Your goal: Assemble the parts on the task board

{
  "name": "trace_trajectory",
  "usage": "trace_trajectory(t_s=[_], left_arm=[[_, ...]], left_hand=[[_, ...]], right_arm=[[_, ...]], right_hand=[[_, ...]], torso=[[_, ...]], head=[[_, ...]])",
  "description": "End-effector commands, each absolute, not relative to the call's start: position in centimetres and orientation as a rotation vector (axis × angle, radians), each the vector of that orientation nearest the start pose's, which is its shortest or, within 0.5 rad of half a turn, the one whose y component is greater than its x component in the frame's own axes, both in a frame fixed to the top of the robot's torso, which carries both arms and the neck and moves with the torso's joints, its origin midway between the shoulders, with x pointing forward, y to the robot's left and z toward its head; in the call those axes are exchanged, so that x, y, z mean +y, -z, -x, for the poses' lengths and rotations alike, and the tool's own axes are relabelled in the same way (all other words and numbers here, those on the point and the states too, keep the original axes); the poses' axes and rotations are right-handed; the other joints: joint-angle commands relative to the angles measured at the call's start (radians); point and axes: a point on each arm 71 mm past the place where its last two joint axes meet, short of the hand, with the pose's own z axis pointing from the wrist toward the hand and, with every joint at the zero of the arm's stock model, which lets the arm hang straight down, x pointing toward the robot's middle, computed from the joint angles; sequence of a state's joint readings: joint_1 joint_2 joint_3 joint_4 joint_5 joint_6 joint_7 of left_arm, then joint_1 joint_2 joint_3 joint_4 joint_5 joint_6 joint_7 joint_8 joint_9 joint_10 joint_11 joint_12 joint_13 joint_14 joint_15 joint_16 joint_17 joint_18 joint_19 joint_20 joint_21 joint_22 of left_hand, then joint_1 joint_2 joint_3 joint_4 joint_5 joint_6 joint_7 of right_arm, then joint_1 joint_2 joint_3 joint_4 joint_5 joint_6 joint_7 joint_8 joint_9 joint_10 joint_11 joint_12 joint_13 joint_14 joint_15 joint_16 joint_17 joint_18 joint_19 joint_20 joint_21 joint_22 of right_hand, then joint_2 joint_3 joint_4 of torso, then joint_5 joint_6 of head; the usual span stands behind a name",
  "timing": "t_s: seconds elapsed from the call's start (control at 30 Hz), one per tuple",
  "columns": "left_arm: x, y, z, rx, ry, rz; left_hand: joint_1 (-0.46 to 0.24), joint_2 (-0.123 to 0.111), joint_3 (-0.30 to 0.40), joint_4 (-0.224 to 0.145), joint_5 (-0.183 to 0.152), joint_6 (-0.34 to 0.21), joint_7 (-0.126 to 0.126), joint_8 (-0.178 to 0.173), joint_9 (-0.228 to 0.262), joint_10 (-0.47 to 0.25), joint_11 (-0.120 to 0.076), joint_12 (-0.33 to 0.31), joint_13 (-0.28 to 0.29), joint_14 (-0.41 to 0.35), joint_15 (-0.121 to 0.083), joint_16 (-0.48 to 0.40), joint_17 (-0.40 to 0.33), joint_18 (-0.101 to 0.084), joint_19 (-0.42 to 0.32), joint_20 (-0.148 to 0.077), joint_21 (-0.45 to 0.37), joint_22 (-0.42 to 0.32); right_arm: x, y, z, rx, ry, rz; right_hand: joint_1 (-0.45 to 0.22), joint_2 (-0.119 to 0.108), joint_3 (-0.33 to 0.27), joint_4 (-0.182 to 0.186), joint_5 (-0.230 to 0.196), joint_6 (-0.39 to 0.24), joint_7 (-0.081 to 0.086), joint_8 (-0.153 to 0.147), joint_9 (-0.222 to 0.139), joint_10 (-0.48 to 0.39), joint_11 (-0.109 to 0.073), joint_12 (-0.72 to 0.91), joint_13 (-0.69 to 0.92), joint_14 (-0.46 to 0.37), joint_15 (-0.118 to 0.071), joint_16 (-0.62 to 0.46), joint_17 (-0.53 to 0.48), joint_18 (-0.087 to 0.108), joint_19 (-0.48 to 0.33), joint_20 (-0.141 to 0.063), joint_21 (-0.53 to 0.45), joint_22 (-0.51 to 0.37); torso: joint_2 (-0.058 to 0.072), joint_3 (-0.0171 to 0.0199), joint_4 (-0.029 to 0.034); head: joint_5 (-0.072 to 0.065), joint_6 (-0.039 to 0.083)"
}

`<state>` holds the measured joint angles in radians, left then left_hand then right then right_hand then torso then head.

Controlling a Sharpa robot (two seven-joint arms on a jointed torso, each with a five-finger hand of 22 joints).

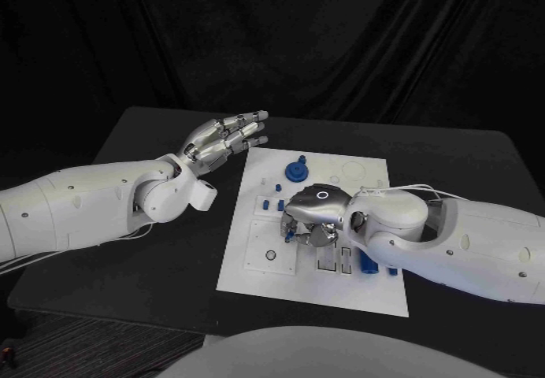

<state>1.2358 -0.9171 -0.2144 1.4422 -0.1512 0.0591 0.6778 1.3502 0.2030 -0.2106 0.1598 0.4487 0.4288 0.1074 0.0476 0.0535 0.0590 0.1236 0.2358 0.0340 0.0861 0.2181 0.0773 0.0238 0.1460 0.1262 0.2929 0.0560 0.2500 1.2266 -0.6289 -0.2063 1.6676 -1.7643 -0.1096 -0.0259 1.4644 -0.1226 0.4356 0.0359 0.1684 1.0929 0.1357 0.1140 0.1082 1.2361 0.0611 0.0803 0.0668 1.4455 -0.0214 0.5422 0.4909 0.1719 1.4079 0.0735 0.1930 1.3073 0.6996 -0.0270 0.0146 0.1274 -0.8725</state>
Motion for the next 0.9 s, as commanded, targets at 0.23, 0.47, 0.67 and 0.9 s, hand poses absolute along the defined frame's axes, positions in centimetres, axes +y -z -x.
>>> trace_trajectory(t_s=[0.23,0.47,0.67,0.9], left_arm=[[25.31,19.93,-46.92,1.358,1.89,0.734],[25.37,20.07,-46.92,1.361,1.888,0.738],[25.35,20.21,-46.91,1.365,1.888,0.741],[25.36,20.32,-46.88,1.368,1.887,0.744]], left_hand=[[0.001,0.006,0.0,-0.006,0.006,-0.003,0.007,0.006,0.001,0.002,-0.004,0.001,0.001,0.002,0.008,0.004,0.001,-0.007,0.009,-0.001,0.005,-0.001],[0.001,0.007,0.0,-0.006,0.006,-0.004,0.008,0.005,0.001,0.001,-0.004,0.001,0.001,0.003,0.008,0.005,0.002,-0.007,0.009,-0.001,0.005,-0.001],[0.001,0.007,0.0,-0.006,0.006,-0.004,0.008,0.005,0.001,0.001,-0.004,0.001,0.001,0.003,0.008,0.005,0.002,-0.007,0.009,-0.001,0.005,-0.001],[0.001,0.008,0.001,-0.006,0.006,-0.005,0.007,0.005,0.0,0.001,-0.004,0.0,0.001,0.002,0.009,0.005,0.002,-0.007,0.009,-0.001,0.005,-0.001]], right_arm=[[-5.41,22.64,-39.72,1.734,-0.818,0.883],[-5.34,22.65,-39.68,1.73,-0.824,0.883],[-5.22,22.72,-39.71,1.732,-0.823,0.886],[-5.13,22.72,-39.75,1.723,-0.835,0.887]], right_hand=[[0.0,-0.004,0.001,-0.007,0.0,-0.006,-0.002,-0.006,-0.002,0.002,0.006,-0.006,0.001,-0.005,-0.001,0.004,0.002,-0.001,-0.007,-0.002,-0.003,0.028],[0.0,-0.004,0.001,-0.007,0.0,-0.007,-0.002,-0.007,-0.002,0.003,0.006,-0.006,0.001,-0.006,-0.001,0.004,0.002,-0.001,-0.008,-0.002,-0.005,0.028],[-0.006,-0.006,-0.001,-0.005,-0.003,-0.023,0.003,-0.019,-0.007,0.0,0.009,-0.008,0.002,-0.01,0.002,0.005,0.003,-0.001,-0.013,0.0,-0.01,0.029],[-0.052,-0.026,-0.029,0.027,-0.015,-0.146,-0.005,-0.053,-0.037,-0.087,0.026,-0.015,-0.001,-0.032,0.019,0.015,0.012,0.001,-0.034,0.013,-0.054,0.022]], torso=[[0.0,-0.0002,0.0003],[0.0,-0.0003,0.0007],[0.0,-0.0005,0.0003],[0.0,-0.0002,0.0007]], head=[[0.002,0.0],[0.005,0.0],[0.006,0.0],[0.008,0.0]])
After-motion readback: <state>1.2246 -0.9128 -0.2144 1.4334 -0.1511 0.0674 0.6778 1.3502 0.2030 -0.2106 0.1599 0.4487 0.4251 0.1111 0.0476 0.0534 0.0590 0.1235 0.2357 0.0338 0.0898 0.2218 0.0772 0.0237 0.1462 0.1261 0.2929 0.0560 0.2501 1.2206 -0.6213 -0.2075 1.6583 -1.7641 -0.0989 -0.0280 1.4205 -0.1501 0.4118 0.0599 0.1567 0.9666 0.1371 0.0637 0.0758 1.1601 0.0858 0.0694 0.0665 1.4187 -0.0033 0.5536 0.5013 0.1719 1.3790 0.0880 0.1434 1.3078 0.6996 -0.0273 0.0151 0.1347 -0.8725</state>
